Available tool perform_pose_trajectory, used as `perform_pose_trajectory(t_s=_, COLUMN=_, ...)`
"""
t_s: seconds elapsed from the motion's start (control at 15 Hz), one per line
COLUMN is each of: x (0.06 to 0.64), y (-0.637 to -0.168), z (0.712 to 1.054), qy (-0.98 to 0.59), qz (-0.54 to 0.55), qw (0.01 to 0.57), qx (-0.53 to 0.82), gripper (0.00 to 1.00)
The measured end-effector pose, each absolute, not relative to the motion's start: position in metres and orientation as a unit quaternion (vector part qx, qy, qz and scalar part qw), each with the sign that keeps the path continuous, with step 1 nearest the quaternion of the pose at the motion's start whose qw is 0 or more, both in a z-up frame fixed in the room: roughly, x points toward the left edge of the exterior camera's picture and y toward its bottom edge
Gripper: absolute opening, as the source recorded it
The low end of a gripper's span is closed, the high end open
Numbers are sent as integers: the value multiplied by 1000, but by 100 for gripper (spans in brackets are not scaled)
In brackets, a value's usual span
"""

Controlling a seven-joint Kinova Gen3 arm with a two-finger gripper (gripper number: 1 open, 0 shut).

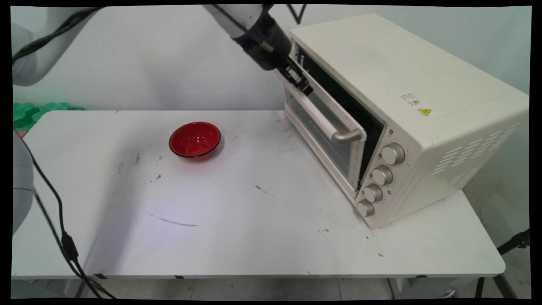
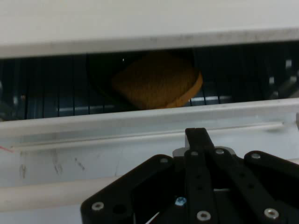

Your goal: Open the oven

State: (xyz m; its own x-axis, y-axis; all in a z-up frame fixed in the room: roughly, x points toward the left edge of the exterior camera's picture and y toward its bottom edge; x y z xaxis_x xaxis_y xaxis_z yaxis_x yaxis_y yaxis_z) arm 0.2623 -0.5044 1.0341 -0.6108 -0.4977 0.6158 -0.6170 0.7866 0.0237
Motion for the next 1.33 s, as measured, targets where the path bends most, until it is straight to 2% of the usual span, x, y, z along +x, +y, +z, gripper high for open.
perform_pose_trajectory(t_s=1.33, x=343, y=-425, z=962, qy=-901, qz=113, qw=302, qx=289, gripper=0)
